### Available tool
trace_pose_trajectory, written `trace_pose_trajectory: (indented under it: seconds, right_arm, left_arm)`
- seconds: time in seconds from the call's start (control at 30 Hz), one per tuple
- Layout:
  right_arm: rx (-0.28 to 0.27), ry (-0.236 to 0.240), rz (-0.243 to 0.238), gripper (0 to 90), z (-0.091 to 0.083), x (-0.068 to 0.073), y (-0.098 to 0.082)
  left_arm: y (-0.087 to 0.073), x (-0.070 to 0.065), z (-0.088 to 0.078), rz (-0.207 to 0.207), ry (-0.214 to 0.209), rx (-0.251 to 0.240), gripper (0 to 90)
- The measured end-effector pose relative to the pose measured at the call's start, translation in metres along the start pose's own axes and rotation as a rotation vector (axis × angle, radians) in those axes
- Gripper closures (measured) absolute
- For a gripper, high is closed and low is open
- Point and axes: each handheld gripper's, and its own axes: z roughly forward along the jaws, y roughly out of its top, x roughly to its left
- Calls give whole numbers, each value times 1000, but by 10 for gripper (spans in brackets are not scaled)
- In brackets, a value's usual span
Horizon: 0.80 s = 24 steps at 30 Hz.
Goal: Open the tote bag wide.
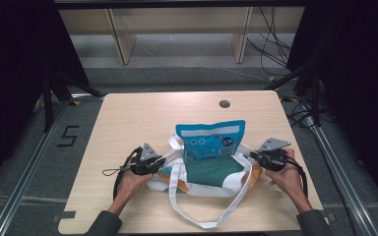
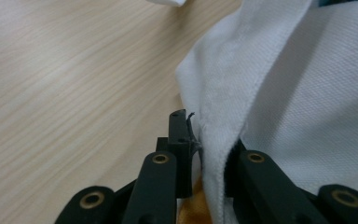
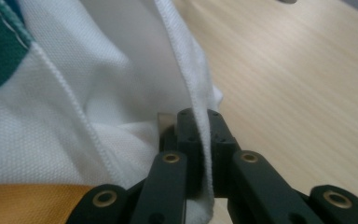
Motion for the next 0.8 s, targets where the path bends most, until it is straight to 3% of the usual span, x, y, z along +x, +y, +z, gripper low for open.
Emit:
trace_pose_trajectory:
  seconds: [0.1, 0.17, 0.2, 0.23, 0.37, 0.4, 0.43, 0.47, 0.5, 0.53, 0.6, 0.67, 0.7, 0.77, 0.8]
  right_arm:
    - [12, 5, 15, 872, 5, 3, 0]
    - [8, 1, -18, 874, 14, 4, 2]
    - [9, 2, -14, 874, 17, 4, 2]
    - [19, 10, 11, 874, 19, 5, 2]
    - [0, 22, 22, 857, 24, 2, 3]
    - [1, 18, 17, 795, 22, 0, 3]
    - [1, 18, 17, 795, 22, 0, 3]
    - [12, -7, 66, 724, 18, 0, 4]
    - [-5, -34, 58, 673, 12, -5, 7]
    - [13, -29, 103, 639, 6, -5, 9]
    - [-66, -53, 125, 589, -11, -12, 14]
    - [-139, -48, 187, 540, -34, -14, 22]
    - [-174, -48, 185, 529, -44, -16, 25]
    - [-229, -5, 208, 527, -62, -12, 33]
    - [-254, 4, 198, 526, -67, -10, 36]
  left_arm:
    - [-1, 3, 4, -33, 7, -5, 806]
    - [-1, 10, 5, -37, 17, -2, 805]
    - [-1, 11, 5, -31, 18, 7, 802]
    - [-2, 10, 6, -58, 21, -6, 800]
    - [0, 12, 3, -17, 36, 22, 785]
    - [0, 12, 3, -17, 36, 22, 771]
    - [0, 12, 2, -26, 33, 27, 771]
    - [1, 10, 2, -72, 29, 1, 747]
    - [2, 12, -1, -64, 23, 11, 712]
    - [4, 13, -5, -64, 18, 9, 686]
    - [10, 14, -11, -55, 12, 1, 603]
    - [18, 16, -21, -66, 28, -27, 522]
    - [22, 14, -24, -89, 22, -51, 509]
    - [31, 13, -32, -66, 18, -71, 474]
    - [38, 10, -34, -69, 18, -93, 469]
